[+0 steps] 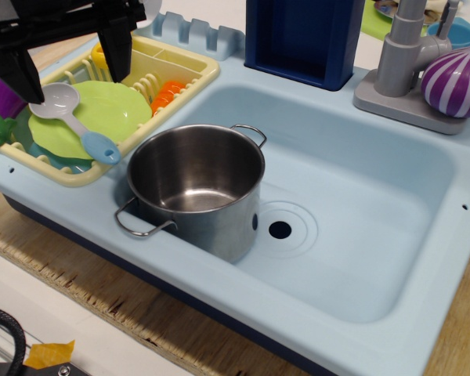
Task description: Put spoon in pot
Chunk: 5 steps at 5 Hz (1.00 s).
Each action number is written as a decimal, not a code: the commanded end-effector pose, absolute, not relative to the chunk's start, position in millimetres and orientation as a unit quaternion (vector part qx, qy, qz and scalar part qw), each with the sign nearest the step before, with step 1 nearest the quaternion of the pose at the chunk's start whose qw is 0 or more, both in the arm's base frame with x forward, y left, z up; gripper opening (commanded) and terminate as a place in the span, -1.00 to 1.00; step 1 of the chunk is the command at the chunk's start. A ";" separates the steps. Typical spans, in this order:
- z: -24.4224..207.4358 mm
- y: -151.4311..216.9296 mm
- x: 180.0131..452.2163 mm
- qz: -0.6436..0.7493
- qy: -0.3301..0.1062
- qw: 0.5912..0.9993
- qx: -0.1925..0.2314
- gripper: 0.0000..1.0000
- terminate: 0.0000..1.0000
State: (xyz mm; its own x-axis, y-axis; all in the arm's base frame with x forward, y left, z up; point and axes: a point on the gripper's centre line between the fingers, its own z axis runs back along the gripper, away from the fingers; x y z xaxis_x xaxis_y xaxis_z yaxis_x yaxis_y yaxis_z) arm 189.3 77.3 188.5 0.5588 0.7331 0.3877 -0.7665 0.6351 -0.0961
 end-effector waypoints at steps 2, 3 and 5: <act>173.3 78.1 191.2 0.437 -0.160 0.885 0.035 1.00 -1.00; 165.1 78.8 194.6 0.440 -0.153 0.884 0.029 1.00 -1.00; 153.7 84.8 196.8 0.451 -0.138 0.881 0.032 1.00 -1.00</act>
